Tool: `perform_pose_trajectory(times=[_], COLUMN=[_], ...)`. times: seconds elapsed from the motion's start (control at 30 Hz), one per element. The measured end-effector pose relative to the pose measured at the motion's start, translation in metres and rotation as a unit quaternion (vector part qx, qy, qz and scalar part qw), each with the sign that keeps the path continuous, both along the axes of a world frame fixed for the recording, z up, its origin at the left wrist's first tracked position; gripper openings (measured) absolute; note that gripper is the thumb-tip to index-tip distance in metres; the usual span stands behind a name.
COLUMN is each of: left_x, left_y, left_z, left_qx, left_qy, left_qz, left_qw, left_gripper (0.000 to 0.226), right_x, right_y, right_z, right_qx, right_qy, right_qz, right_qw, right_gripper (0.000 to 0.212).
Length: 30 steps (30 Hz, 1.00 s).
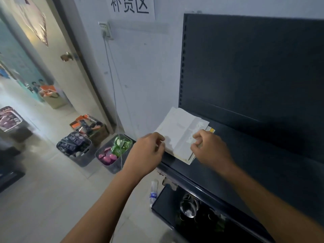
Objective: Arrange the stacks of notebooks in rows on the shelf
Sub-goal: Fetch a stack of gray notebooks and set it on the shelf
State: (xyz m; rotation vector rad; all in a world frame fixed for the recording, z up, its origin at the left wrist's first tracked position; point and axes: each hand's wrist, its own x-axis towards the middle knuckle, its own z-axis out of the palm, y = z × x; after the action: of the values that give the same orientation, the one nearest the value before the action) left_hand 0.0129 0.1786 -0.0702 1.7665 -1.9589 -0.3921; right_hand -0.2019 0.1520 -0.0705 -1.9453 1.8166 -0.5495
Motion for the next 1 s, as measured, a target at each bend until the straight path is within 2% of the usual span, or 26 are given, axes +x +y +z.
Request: perform_pose_trajectory(times=[0.33, 0.47, 0.63, 0.83, 1.0], left_x=[0.009, 0.009, 0.010, 0.014, 0.018], left_y=[-0.090, -0.117, -0.143, -0.154, -0.161], left_z=[-0.004, -0.010, -0.025, -0.039, -0.036], left_qx=[-0.004, -0.018, 0.028, 0.056, 0.064], left_qy=[0.001, -0.013, -0.050, -0.037, -0.006], left_qz=[-0.049, -0.029, -0.057, -0.082, -0.079], left_qw=[0.999, 0.999, 0.997, 0.994, 0.995], left_gripper=[0.019, 0.032, 0.053, 0.046, 0.032], right_x=[0.010, 0.019, 0.036, 0.058, 0.074], right_y=[-0.030, -0.036, -0.046, -0.045, -0.045], right_z=[-0.008, -0.019, -0.040, -0.050, -0.049], right_qx=[0.039, 0.056, 0.096, 0.046, 0.024], right_qy=[0.000, -0.007, 0.007, 0.056, 0.111], right_qz=[-0.105, -0.174, -0.244, -0.273, -0.266], right_qw=[0.994, 0.983, 0.965, 0.959, 0.957], right_gripper=[0.032, 0.035, 0.042, 0.024, 0.030])
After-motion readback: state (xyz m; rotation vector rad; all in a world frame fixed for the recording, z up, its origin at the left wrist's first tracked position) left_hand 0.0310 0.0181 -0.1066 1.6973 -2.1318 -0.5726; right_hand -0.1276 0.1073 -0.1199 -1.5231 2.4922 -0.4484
